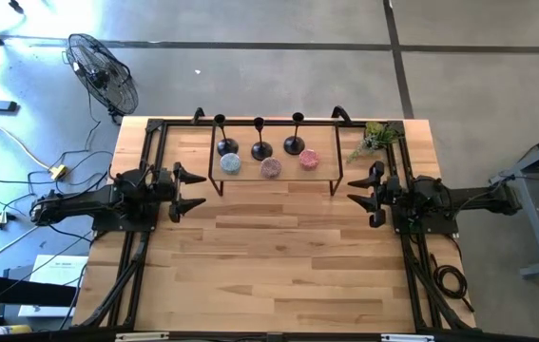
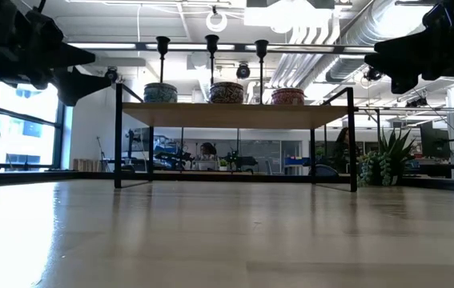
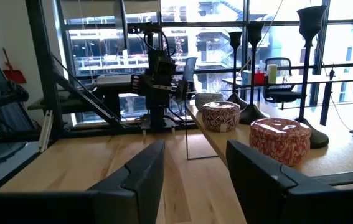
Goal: Pick & Place candle stick holders
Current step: Return to Home Position
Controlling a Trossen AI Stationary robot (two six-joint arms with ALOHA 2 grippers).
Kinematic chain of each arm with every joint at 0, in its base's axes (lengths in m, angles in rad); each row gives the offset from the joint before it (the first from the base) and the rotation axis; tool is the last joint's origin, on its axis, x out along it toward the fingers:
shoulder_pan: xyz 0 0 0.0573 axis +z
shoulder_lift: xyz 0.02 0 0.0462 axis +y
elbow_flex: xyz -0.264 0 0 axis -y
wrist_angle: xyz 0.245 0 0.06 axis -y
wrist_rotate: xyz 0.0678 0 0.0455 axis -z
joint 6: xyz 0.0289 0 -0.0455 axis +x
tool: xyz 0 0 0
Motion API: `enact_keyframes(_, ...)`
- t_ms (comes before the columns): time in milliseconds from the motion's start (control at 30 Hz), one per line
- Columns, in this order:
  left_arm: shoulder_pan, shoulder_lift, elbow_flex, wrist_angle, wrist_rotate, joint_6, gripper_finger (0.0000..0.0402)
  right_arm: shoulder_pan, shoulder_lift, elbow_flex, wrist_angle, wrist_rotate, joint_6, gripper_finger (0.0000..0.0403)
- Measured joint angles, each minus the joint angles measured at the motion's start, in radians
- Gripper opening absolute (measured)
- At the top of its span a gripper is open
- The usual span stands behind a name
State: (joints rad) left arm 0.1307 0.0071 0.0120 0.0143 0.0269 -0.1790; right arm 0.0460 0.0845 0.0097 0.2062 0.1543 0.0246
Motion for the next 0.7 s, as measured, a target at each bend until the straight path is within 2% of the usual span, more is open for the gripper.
enact_keyframes(700,0.000,0.000,0.000,0.000,0.002,-0.009,0.0340,0.000,0.000,0.000,0.000,0.000,0.001,0.0167)
